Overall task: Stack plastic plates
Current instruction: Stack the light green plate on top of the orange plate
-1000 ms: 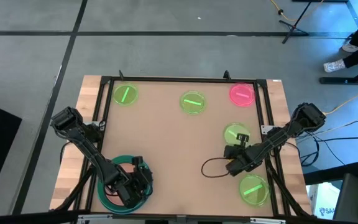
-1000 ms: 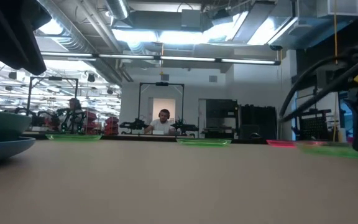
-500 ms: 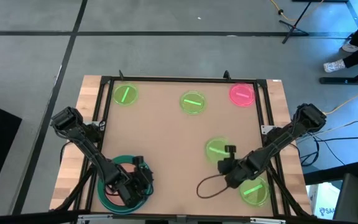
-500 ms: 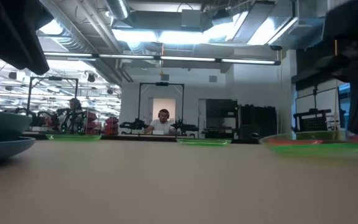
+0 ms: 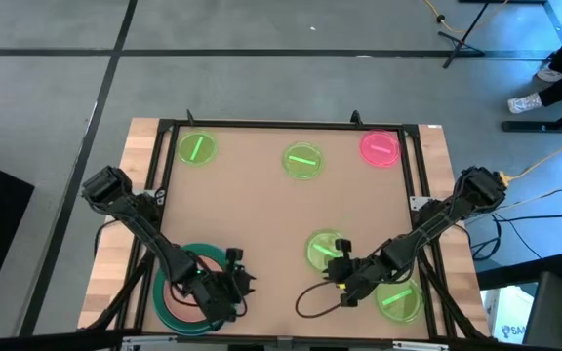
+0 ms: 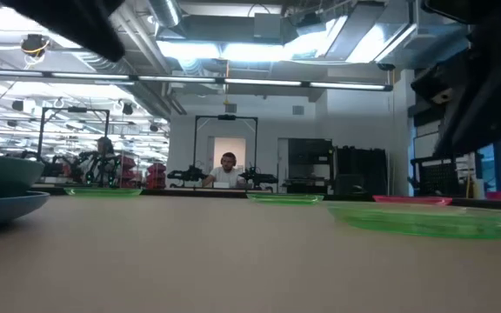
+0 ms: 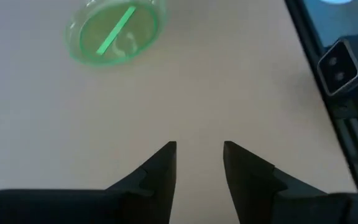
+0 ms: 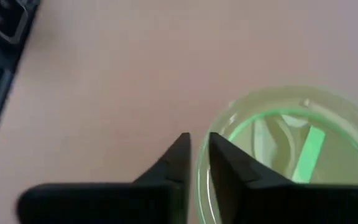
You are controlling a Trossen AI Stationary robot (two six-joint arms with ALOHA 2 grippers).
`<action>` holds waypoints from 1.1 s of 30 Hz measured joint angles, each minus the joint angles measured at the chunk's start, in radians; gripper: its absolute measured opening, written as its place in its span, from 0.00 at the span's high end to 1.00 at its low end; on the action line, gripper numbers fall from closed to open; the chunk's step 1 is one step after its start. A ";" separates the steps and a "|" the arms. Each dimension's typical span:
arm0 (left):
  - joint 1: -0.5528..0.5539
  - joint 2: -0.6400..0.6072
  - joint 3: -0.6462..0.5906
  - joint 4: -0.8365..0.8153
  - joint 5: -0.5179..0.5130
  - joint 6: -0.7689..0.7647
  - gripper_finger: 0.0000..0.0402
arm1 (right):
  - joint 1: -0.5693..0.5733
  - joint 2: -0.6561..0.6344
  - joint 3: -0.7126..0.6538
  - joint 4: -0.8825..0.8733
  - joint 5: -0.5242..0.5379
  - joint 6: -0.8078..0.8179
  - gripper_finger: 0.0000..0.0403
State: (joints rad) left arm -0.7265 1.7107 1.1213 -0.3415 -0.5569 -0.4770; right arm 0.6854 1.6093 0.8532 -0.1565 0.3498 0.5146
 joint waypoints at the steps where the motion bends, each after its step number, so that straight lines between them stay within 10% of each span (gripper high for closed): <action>1: 0.011 0.000 0.000 0.014 0.006 0.020 0.67 | 0.001 0.000 0.000 0.004 -0.001 -0.001 0.81; 11: 0.179 0.078 0.000 0.255 0.071 0.282 0.58 | 0.037 0.000 0.035 0.046 0.061 -0.044 0.56; 21: 0.319 0.276 0.017 0.524 0.237 0.561 0.59 | 0.162 0.000 0.037 0.142 0.353 -0.136 0.55; 33: 0.377 0.480 0.217 0.505 0.259 0.698 0.59 | 0.186 -0.001 0.037 0.159 0.400 -0.155 0.55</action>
State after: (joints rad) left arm -0.3500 2.1902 1.3387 0.1633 -0.2983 0.2207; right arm 0.8711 1.6085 0.8898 0.0025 0.7494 0.3592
